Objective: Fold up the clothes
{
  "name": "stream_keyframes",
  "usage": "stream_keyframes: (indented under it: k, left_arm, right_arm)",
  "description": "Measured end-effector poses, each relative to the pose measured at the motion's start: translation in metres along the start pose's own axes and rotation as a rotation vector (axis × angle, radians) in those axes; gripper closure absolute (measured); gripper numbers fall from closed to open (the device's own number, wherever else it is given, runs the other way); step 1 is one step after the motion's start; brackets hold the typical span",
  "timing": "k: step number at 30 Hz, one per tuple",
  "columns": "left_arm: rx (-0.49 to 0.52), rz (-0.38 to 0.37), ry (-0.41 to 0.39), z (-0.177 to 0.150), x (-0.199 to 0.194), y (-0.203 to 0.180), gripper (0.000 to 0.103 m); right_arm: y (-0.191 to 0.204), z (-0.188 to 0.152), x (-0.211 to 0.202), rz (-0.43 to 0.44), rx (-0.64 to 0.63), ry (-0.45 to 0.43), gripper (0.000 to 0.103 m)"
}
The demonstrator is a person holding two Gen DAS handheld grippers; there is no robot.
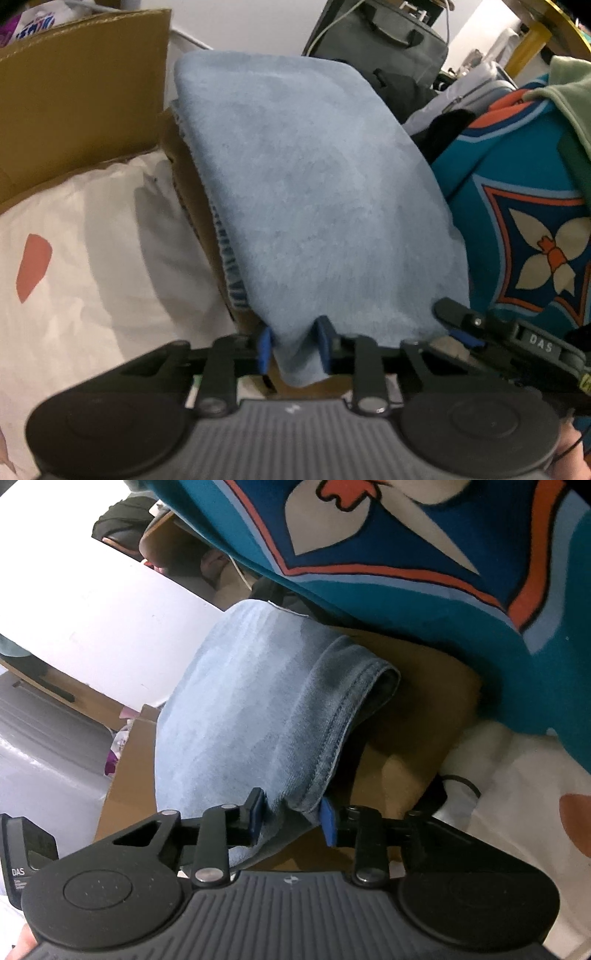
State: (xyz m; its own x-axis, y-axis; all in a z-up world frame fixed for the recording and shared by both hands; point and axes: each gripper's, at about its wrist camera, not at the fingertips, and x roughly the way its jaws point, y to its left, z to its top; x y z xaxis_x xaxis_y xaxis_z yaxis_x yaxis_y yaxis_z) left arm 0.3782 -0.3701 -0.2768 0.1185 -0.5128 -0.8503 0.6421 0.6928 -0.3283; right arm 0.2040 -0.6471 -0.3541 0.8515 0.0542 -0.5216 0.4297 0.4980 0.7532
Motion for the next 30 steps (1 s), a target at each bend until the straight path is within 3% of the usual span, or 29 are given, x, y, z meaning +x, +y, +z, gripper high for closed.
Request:
stream_keyframes:
  k: [4,8,11,13,15,18,20,22,25,30]
  left_arm:
    - [-0.01,0.021,0.025,-0.001,-0.007,-0.002,0.083]
    - [0.025,0.121,0.082,-0.001,-0.026,-0.012,0.088]
    - [0.029,0.142,0.088,-0.001,-0.051,-0.016,0.079]
    - [0.035,0.167,0.078,0.0,-0.069,-0.019,0.056]
    - [0.039,0.195,0.065,0.002,-0.088,-0.021,0.047]
    - [0.011,0.21,0.067,0.007,-0.116,-0.02,0.045]
    - [-0.016,0.222,0.072,0.013,-0.137,-0.019,0.038]
    - [-0.023,0.251,0.051,0.016,-0.162,-0.02,0.027]
    - [-0.028,0.284,0.03,0.019,-0.197,-0.025,0.019]
    - [-0.051,0.318,0.007,0.013,-0.25,-0.029,0.014]
  right_arm:
    - [0.006,-0.002,-0.004,-0.03,-0.004,0.009,0.072]
    - [0.021,0.001,-0.011,-0.08,-0.032,0.041,0.07]
    - [0.032,0.004,-0.014,-0.114,-0.029,0.108,0.069]
    - [0.043,0.005,-0.019,-0.126,-0.039,0.139,0.067]
    - [0.059,0.008,-0.028,-0.132,-0.058,0.145,0.055]
    - [0.083,0.013,-0.045,-0.123,-0.085,0.146,0.04]
    - [0.099,0.017,-0.057,-0.115,-0.102,0.148,0.024]
    - [0.116,0.022,-0.069,-0.105,-0.123,0.157,0.019]
    - [0.142,0.029,-0.089,-0.113,-0.159,0.169,0.016]
    - [0.183,0.039,-0.121,-0.116,-0.232,0.187,0.01]
